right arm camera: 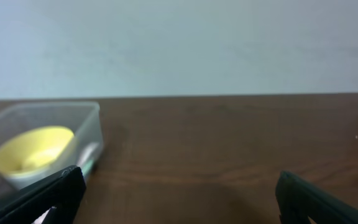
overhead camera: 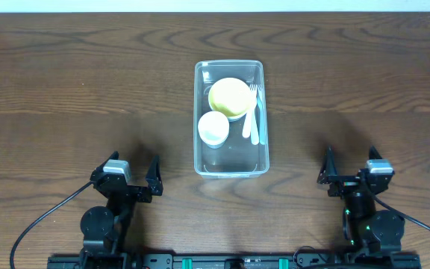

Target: Pack container

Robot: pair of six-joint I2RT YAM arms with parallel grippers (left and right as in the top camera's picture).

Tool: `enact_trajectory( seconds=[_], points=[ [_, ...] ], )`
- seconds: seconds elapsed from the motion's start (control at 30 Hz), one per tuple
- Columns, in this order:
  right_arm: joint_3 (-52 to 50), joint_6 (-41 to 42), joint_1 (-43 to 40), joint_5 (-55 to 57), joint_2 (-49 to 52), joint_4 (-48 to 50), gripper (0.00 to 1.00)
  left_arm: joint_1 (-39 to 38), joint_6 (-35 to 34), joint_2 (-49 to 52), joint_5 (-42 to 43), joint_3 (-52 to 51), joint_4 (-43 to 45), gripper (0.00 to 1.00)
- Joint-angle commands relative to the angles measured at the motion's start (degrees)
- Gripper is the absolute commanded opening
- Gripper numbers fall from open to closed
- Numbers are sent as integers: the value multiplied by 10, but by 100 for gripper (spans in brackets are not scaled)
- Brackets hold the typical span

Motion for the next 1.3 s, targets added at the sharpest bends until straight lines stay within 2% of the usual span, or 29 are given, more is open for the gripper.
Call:
enact_trajectory(
  seconds=[0.0, 1.27],
  points=[
    [-23, -26, 6, -6, -5, 1, 99, 1, 8, -3, -4, -17, -4, 98],
    [-33, -26, 6, 0, -5, 6, 99, 1, 8, -3, -4, -17, -4, 98]
  ],
)
